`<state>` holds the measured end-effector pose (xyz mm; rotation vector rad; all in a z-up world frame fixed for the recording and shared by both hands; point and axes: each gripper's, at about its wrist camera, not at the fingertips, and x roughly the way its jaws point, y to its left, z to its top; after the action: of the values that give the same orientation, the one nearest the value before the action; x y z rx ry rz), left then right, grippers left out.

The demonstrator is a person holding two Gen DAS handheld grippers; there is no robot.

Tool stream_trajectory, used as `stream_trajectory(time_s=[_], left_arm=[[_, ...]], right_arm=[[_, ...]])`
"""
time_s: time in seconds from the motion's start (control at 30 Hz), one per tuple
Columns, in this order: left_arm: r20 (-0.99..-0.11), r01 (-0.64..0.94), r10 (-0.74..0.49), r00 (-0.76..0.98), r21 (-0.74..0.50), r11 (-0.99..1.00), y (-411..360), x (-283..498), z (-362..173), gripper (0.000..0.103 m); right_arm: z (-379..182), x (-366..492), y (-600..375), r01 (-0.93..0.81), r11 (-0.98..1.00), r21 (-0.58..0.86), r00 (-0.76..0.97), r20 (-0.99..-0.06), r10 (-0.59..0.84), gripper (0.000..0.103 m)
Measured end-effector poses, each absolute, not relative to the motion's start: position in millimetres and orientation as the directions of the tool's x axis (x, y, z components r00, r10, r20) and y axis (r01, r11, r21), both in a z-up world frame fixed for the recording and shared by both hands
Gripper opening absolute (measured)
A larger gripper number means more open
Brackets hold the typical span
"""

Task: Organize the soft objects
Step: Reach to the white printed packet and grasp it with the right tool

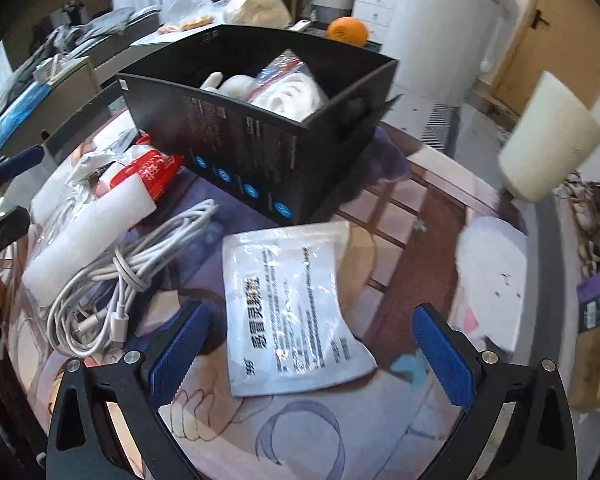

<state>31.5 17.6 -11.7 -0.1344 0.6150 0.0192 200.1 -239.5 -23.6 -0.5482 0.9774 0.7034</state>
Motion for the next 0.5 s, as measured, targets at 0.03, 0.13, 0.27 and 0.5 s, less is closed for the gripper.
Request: stream_trajectory(time_s=[0.03, 0.13, 0.27, 0.5], left_arm=[[-0.577, -0.057, -0.022, 0.816, -0.118, 0.991, 17.3, 31.7, -11.7, 0.103], [-0.579, -0.056, -0.020, 0.815, -0.112, 0.992, 16.1, 31.9, -12.0, 0.103], [-0.581, -0.052, -0.021, 0.813, -0.109, 0.993, 15.5, 32.2, -11.9, 0.103], [-0.583, -0.050, -0.023, 0.812, -0.108, 0.993, 15.2, 32.4, -11.5, 0.103]], right_arm=[[-23.8, 201.9, -238.5, -0.756, 0.648, -0.093, 0.360, -0.886, 0.292, 0.102], [-27.3, 210.6, -235.2, -0.783, 0.622, -0.019, 0.291, -0.895, 0.339, 0.102], [-27.8, 213.9, -232.9, -0.797, 0.604, -0.004, 0.278, -0.891, 0.360, 0.102], [-23.4, 206.3, -230.6, -0.831, 0.557, -0.005, 0.261, -0.887, 0.381, 0.068]])
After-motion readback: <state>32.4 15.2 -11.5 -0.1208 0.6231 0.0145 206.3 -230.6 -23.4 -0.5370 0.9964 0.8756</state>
